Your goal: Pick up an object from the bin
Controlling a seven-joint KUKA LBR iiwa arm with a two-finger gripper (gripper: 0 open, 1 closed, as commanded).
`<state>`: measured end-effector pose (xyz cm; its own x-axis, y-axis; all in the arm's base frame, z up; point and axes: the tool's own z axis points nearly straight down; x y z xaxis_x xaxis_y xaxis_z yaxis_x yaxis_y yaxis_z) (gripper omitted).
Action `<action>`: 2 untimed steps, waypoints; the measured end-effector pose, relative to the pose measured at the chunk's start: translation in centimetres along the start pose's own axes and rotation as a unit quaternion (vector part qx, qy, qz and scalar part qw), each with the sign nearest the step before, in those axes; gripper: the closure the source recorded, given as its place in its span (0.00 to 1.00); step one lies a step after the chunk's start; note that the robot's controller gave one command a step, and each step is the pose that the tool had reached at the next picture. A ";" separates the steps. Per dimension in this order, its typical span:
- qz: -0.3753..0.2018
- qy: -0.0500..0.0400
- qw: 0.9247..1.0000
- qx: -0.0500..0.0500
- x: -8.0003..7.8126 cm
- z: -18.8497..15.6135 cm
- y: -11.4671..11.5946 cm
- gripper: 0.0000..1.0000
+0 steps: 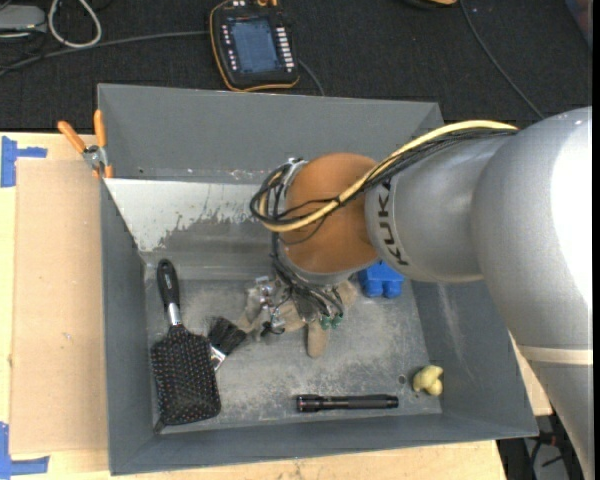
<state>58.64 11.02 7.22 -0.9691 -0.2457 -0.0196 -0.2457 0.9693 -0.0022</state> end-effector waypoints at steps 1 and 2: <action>0.000 0.000 1.000 0.000 0.0 0.0 0.0 1.00; 0.001 0.003 1.000 -0.001 0.2 -2.1 0.0 1.00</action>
Offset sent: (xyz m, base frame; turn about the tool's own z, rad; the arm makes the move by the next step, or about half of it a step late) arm 0.0000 0.0000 0.0461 0.0001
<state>58.41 11.01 9.32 -0.9696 -0.2442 -0.0128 -0.2442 0.9697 -0.0011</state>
